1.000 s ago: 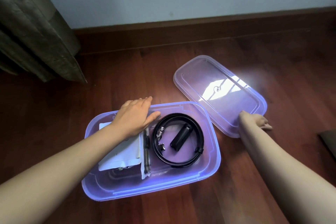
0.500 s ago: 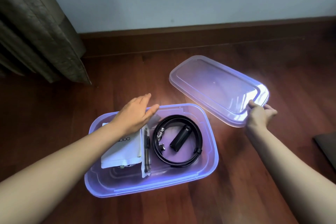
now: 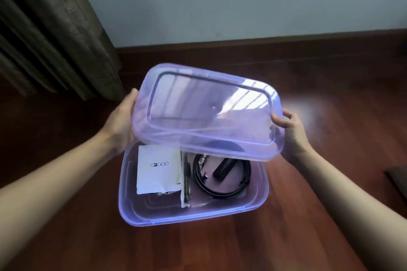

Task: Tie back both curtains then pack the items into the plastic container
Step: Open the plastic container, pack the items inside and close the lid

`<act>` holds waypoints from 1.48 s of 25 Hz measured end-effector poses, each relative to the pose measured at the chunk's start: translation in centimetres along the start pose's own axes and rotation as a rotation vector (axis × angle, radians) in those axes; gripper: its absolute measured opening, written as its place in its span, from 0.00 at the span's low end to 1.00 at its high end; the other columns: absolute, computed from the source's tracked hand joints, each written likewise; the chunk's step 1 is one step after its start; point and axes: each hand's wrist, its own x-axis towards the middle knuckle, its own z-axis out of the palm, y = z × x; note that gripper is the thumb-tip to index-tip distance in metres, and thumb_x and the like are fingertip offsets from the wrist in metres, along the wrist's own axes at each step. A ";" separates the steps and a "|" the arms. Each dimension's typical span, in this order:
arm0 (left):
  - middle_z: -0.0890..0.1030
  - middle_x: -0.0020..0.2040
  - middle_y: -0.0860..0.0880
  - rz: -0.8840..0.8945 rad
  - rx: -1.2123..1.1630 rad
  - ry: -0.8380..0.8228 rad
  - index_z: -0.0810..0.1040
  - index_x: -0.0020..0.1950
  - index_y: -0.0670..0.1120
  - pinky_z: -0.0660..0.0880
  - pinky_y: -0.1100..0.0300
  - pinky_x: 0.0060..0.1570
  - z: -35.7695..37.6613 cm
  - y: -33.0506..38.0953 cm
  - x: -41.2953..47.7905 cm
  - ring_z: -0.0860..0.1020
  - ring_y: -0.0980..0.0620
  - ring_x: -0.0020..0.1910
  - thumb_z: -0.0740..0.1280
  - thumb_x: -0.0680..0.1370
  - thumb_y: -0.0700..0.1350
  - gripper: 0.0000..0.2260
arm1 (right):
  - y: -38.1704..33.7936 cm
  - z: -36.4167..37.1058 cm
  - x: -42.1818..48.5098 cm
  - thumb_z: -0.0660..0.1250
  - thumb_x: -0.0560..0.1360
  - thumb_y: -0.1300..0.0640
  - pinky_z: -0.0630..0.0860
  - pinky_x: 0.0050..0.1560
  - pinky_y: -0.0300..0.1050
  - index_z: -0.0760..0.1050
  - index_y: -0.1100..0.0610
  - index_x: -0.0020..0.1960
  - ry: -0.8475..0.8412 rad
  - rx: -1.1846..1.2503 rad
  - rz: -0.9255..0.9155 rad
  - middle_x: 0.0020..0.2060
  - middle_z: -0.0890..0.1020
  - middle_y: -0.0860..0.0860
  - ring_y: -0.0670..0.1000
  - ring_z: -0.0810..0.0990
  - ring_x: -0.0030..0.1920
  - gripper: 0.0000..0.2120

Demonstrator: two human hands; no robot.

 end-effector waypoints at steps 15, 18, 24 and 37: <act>0.69 0.71 0.53 -0.171 0.623 0.249 0.55 0.75 0.53 0.65 0.55 0.65 -3.9 -9.0 -10.7 0.69 0.50 0.68 0.52 0.82 0.51 0.21 | 5.6 1.1 -7.8 0.55 0.80 0.52 0.68 0.50 0.47 0.64 0.60 0.67 -0.069 -0.967 -0.254 0.61 0.76 0.59 0.62 0.75 0.60 0.18; 0.68 0.72 0.49 -0.209 0.734 0.227 0.50 0.76 0.52 0.64 0.55 0.62 -3.7 -8.5 -10.9 0.67 0.46 0.69 0.50 0.82 0.51 0.23 | 6.3 0.7 -8.2 0.56 0.79 0.45 0.69 0.61 0.51 0.59 0.52 0.73 -0.039 -0.905 -0.144 0.65 0.75 0.56 0.61 0.74 0.63 0.25; 0.74 0.66 0.46 -0.225 0.801 0.291 0.49 0.76 0.59 0.65 0.57 0.51 -3.5 -8.9 -11.5 0.74 0.39 0.62 0.51 0.81 0.55 0.23 | 6.7 0.6 -8.1 0.52 0.78 0.40 0.59 0.70 0.49 0.55 0.46 0.75 0.011 -0.756 -0.028 0.72 0.67 0.48 0.56 0.65 0.72 0.27; 0.80 0.42 0.50 -0.235 0.343 0.367 0.74 0.43 0.46 0.73 0.55 0.47 -4.5 -10.3 -10.2 0.78 0.49 0.42 0.62 0.79 0.54 0.12 | 8.2 -0.7 -6.1 0.58 0.65 0.26 0.75 0.48 0.53 0.72 0.62 0.45 -0.001 -0.603 0.040 0.39 0.78 0.53 0.53 0.76 0.42 0.37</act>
